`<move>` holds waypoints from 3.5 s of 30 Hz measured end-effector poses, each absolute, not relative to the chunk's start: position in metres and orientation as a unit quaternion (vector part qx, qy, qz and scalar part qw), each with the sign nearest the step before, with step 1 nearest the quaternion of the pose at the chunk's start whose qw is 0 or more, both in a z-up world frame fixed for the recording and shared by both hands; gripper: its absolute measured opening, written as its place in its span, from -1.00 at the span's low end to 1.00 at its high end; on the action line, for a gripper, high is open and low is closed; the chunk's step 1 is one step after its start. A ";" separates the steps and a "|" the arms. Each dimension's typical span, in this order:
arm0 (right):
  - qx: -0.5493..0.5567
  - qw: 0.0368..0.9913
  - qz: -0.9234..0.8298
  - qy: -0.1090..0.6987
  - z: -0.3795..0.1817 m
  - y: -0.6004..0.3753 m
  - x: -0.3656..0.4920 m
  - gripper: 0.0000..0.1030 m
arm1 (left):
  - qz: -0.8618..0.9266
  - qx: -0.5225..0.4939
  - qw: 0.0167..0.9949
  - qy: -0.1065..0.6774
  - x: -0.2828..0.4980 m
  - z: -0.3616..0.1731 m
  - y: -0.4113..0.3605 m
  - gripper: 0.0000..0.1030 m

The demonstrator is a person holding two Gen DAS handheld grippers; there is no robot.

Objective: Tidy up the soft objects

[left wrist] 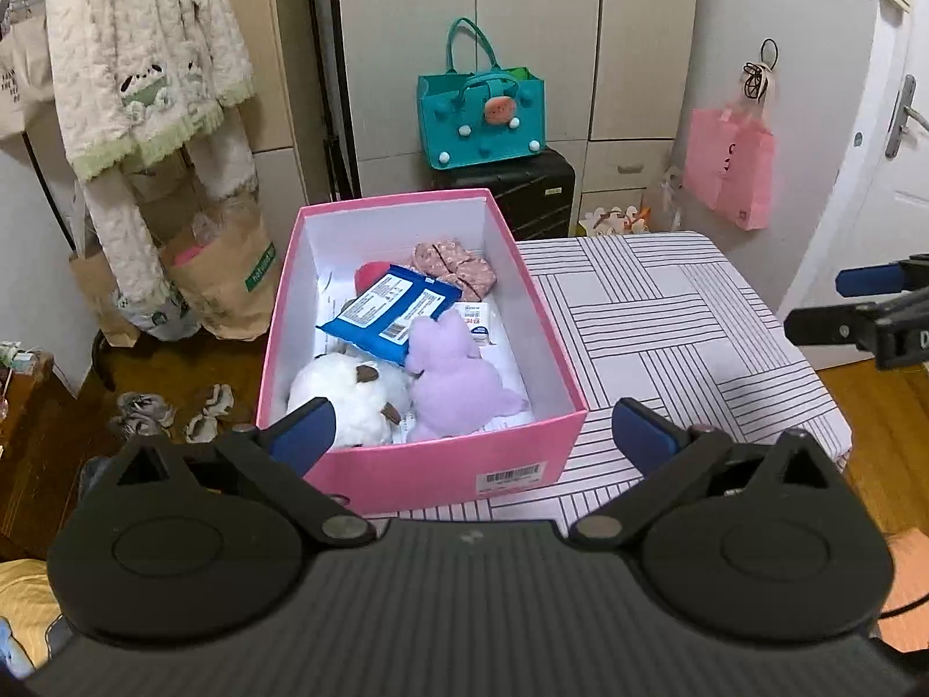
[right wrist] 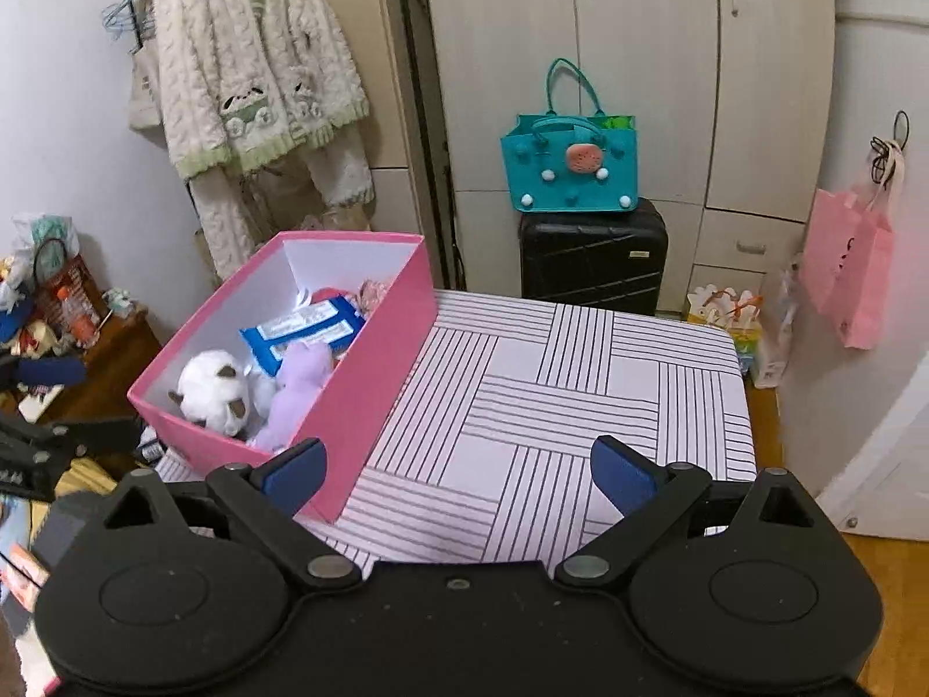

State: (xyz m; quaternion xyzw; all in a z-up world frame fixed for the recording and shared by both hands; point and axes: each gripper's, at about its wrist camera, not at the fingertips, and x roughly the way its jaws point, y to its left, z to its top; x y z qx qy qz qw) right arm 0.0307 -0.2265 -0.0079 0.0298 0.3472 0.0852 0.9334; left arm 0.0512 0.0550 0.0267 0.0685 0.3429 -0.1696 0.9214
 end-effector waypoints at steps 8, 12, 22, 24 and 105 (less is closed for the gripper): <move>0.007 0.945 0.084 0.315 -0.007 -0.224 0.000 0.93 | -0.095 0.049 0.916 0.387 0.068 0.005 0.048 1.00; 0.010 0.949 0.084 0.305 -0.009 -0.223 -0.009 0.93 | -0.074 0.055 0.918 0.386 0.065 -0.002 0.044 1.00; 0.032 0.960 0.053 0.275 -0.015 -0.223 -0.024 0.92 | -0.069 0.069 0.931 0.353 0.038 0.004 0.026 1.00; 0.034 0.960 0.050 0.275 -0.015 -0.223 -0.027 0.92 | -0.074 0.071 0.932 0.347 0.032 0.005 0.022 1.00; -0.012 0.978 -0.031 0.207 -0.037 -0.221 -0.065 0.92 | -0.101 0.073 0.959 0.254 -0.014 -0.012 0.012 1.00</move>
